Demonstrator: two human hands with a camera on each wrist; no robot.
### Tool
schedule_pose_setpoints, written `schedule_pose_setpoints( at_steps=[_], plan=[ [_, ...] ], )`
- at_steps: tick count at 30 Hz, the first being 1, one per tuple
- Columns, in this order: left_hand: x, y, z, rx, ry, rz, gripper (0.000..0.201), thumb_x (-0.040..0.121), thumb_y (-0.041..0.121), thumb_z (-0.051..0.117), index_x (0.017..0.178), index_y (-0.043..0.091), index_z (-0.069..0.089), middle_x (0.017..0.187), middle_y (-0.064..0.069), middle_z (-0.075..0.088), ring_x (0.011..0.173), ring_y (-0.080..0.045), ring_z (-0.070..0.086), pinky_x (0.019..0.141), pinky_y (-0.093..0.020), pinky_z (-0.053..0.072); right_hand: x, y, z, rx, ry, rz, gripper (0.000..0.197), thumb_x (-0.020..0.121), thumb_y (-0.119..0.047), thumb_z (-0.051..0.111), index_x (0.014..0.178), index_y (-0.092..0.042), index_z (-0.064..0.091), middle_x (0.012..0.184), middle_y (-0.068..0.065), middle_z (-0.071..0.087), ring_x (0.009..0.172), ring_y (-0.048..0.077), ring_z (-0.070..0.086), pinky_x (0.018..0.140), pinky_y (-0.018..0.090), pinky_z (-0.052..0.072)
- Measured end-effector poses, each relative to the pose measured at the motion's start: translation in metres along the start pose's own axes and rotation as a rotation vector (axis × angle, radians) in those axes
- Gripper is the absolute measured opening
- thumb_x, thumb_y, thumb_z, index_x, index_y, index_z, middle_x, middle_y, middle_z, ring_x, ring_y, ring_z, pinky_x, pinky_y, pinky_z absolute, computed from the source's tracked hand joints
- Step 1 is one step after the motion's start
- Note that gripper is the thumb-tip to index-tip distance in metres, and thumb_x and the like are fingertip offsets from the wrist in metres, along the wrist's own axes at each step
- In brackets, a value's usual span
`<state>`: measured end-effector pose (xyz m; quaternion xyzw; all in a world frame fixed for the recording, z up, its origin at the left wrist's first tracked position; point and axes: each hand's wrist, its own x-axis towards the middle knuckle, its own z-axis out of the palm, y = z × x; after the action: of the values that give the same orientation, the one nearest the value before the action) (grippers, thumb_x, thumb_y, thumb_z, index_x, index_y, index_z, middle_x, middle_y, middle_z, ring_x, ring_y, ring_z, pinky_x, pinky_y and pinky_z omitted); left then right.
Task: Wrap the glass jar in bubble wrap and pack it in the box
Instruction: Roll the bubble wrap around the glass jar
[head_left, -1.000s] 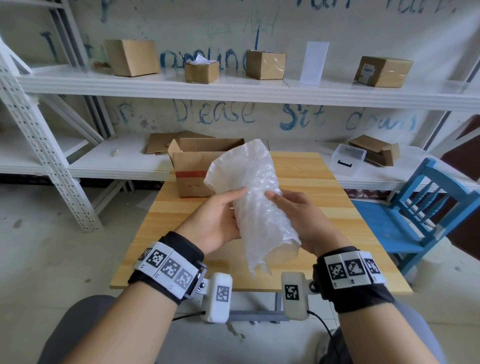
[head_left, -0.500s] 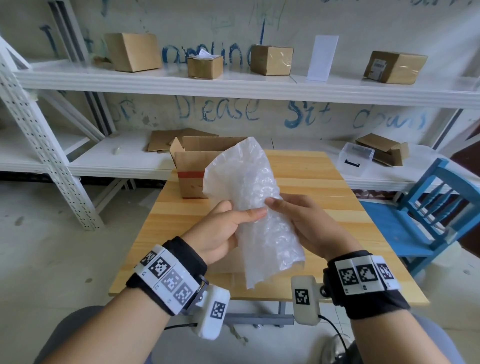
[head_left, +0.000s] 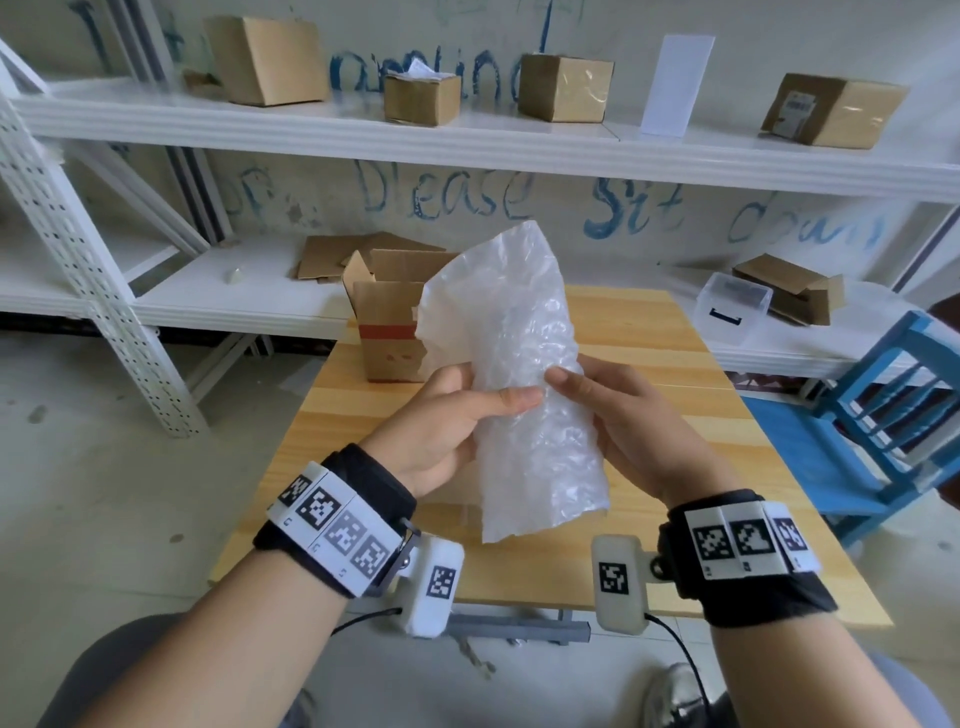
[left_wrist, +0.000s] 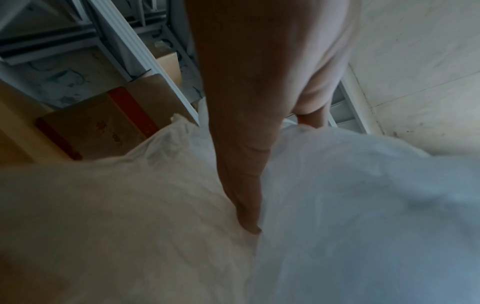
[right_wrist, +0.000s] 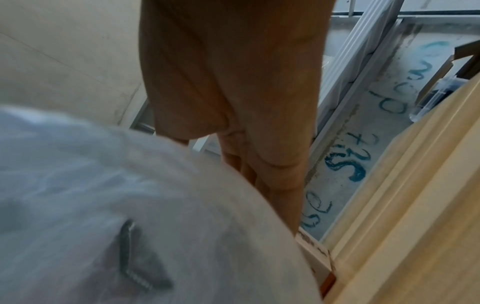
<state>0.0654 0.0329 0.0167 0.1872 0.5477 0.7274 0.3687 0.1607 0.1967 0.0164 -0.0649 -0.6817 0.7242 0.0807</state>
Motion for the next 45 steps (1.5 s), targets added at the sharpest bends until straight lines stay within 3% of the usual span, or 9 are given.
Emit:
schedule_pose_setpoints(
  at_steps=[5, 10, 17, 21, 25, 29, 34, 40, 45],
  plan=[
    [0.003, -0.004, -0.011, 0.035, -0.016, 0.06, 0.037, 0.084, 0.003, 0.074, 0.119, 0.012, 0.07, 0.114, -0.006, 0.078, 0.101, -0.02, 0.075, 0.086, -0.034, 0.062, 0.003, 0.013, 0.006, 0.065, -0.015, -0.07, 0.036, 0.106, -0.015, 0.046, 0.137, -0.001, 0.056, 0.132, 0.024, 0.065, 0.122, 0.043, 0.063, 0.105, 0.059, 0.047],
    [0.005, -0.007, -0.019, 0.101, 0.002, 0.115, 0.035, 0.082, 0.005, 0.076, 0.116, 0.012, 0.072, 0.111, -0.007, 0.078, 0.099, -0.022, 0.076, 0.083, -0.033, 0.062, 0.002, 0.018, 0.011, 0.114, -0.049, -0.102, 0.039, 0.103, -0.009, 0.047, 0.141, -0.001, 0.052, 0.135, 0.025, 0.063, 0.123, 0.043, 0.062, 0.104, 0.056, 0.049],
    [0.005, -0.011, -0.025, 0.074, -0.048, 0.172, 0.038, 0.076, 0.009, 0.075, 0.113, 0.016, 0.075, 0.115, -0.014, 0.075, 0.107, -0.034, 0.072, 0.094, -0.052, 0.058, -0.004, 0.022, 0.017, 0.194, -0.115, -0.135, 0.044, 0.102, -0.008, 0.047, 0.146, -0.009, 0.047, 0.138, 0.018, 0.063, 0.125, 0.038, 0.062, 0.099, 0.046, 0.053],
    [0.004, -0.009, -0.027, 0.046, -0.073, 0.17, 0.031, 0.077, 0.011, 0.073, 0.107, 0.02, 0.078, 0.116, -0.015, 0.075, 0.108, -0.037, 0.071, 0.096, -0.055, 0.055, -0.006, 0.021, 0.016, 0.195, -0.173, -0.117, 0.053, 0.099, -0.003, 0.052, 0.15, -0.012, 0.042, 0.142, 0.02, 0.058, 0.129, 0.041, 0.058, 0.104, 0.052, 0.05],
    [0.005, -0.007, -0.028, 0.072, -0.065, 0.184, 0.031, 0.076, 0.012, 0.075, 0.105, 0.019, 0.078, 0.113, -0.011, 0.077, 0.104, -0.03, 0.074, 0.087, -0.044, 0.061, -0.009, 0.023, 0.016, 0.2, -0.123, -0.116, 0.056, 0.093, 0.004, 0.059, 0.145, -0.014, 0.048, 0.134, 0.019, 0.066, 0.12, 0.041, 0.065, 0.099, 0.054, 0.053],
    [0.007, -0.01, -0.027, 0.106, -0.066, 0.19, 0.045, 0.072, 0.02, 0.082, 0.116, 0.012, 0.073, 0.117, -0.015, 0.075, 0.109, -0.035, 0.072, 0.091, -0.05, 0.059, -0.012, 0.029, 0.02, 0.226, -0.014, -0.14, 0.056, 0.088, 0.005, 0.066, 0.139, -0.013, 0.054, 0.127, 0.019, 0.069, 0.114, 0.041, 0.068, 0.094, 0.053, 0.056],
    [0.005, -0.008, -0.022, 0.116, -0.017, 0.19, 0.037, 0.081, 0.017, 0.076, 0.117, 0.008, 0.072, 0.11, -0.01, 0.078, 0.1, -0.026, 0.076, 0.075, -0.029, 0.061, -0.01, 0.026, 0.02, 0.214, 0.046, -0.164, 0.051, 0.086, 0.004, 0.068, 0.134, -0.008, 0.058, 0.123, 0.019, 0.072, 0.11, 0.04, 0.071, 0.089, 0.05, 0.058],
    [0.001, -0.002, -0.018, 0.159, -0.007, 0.144, 0.035, 0.087, 0.025, 0.069, 0.117, 0.008, 0.073, 0.109, -0.008, 0.079, 0.101, -0.023, 0.076, 0.077, -0.028, 0.061, -0.011, 0.022, 0.02, 0.145, 0.106, -0.186, 0.045, 0.088, 0.003, 0.07, 0.131, -0.008, 0.062, 0.119, 0.015, 0.075, 0.107, 0.034, 0.074, 0.085, 0.041, 0.062],
    [-0.002, -0.004, -0.01, 0.136, 0.049, 0.11, 0.04, 0.08, 0.03, 0.076, 0.113, 0.007, 0.073, 0.101, -0.01, 0.081, 0.092, -0.025, 0.078, 0.067, -0.029, 0.061, -0.011, 0.021, 0.022, -0.061, 0.128, -0.231, 0.048, 0.086, -0.003, 0.077, 0.132, -0.011, 0.064, 0.117, 0.01, 0.076, 0.106, 0.028, 0.075, 0.089, 0.05, 0.061]
  ],
)
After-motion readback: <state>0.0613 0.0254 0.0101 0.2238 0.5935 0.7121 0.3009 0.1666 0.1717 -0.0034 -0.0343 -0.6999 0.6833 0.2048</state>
